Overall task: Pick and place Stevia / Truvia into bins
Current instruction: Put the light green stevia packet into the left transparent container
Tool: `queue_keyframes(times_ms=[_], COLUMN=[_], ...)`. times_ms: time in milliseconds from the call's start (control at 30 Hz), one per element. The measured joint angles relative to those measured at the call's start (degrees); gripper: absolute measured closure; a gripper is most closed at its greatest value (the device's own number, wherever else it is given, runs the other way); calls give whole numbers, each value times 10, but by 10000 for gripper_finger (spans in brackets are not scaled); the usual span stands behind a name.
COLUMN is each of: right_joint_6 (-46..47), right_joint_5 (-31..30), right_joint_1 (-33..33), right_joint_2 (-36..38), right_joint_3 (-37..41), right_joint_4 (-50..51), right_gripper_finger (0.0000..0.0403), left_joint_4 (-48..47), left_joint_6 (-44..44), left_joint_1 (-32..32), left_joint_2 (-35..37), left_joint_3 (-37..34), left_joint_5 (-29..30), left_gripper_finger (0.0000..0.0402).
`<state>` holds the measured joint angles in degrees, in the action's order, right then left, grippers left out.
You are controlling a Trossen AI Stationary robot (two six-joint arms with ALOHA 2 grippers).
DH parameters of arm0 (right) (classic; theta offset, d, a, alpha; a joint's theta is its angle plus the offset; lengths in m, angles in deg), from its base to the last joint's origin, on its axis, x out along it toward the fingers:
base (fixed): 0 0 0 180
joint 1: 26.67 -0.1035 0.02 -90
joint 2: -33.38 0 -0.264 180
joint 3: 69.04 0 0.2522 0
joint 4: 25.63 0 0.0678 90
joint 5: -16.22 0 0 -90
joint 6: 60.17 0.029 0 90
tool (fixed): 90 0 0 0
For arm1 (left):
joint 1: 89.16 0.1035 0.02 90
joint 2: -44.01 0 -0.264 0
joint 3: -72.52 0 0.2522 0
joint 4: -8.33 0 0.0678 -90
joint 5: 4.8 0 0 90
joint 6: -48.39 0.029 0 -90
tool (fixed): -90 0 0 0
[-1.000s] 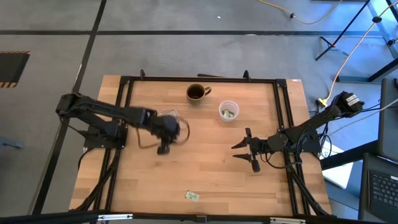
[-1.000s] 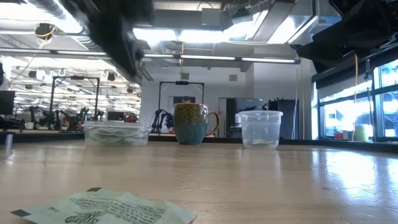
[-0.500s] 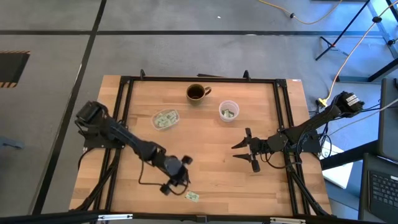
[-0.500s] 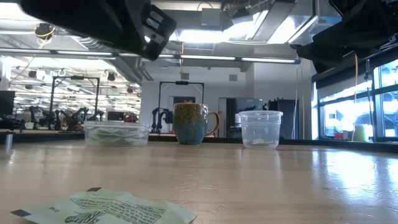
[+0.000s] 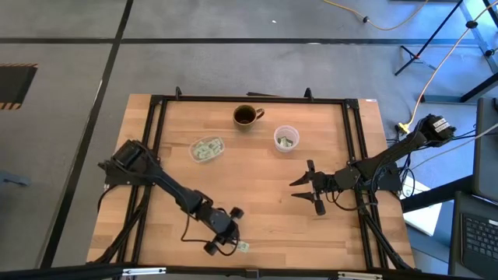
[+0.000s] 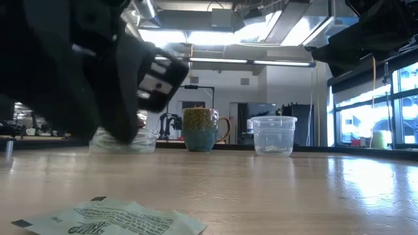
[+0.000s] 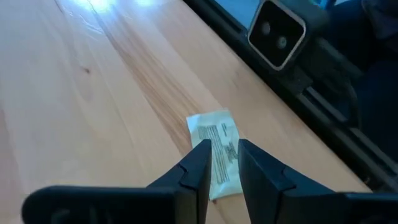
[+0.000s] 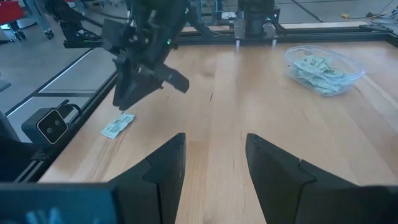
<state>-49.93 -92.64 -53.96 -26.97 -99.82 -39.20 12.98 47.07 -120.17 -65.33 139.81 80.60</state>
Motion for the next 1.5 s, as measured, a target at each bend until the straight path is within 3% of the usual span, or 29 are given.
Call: queue_keyframes(times_ms=[500,1033,1267,1500], right_joint_6=[0,-1,0,0], right_joint_5=[0,0,0,0], right_joint_1=[0,0,0,0], right_joint_2=[0,0,0,0], right_joint_3=[0,0,0,0], right_joint_4=[2,2,2,6], right_gripper_finger=[232,232,232,232], left_joint_4=[5,2,-61,-237], left_joint_6=[-6,-19,-24,-40], left_joint_1=[-1,0,10,36], left_joint_2=[-67,-69,-6,131], left_joint_3=[3,2,-6,-3], left_joint_5=[21,21,-5,35], left_gripper_finger=[330,381,392,395])
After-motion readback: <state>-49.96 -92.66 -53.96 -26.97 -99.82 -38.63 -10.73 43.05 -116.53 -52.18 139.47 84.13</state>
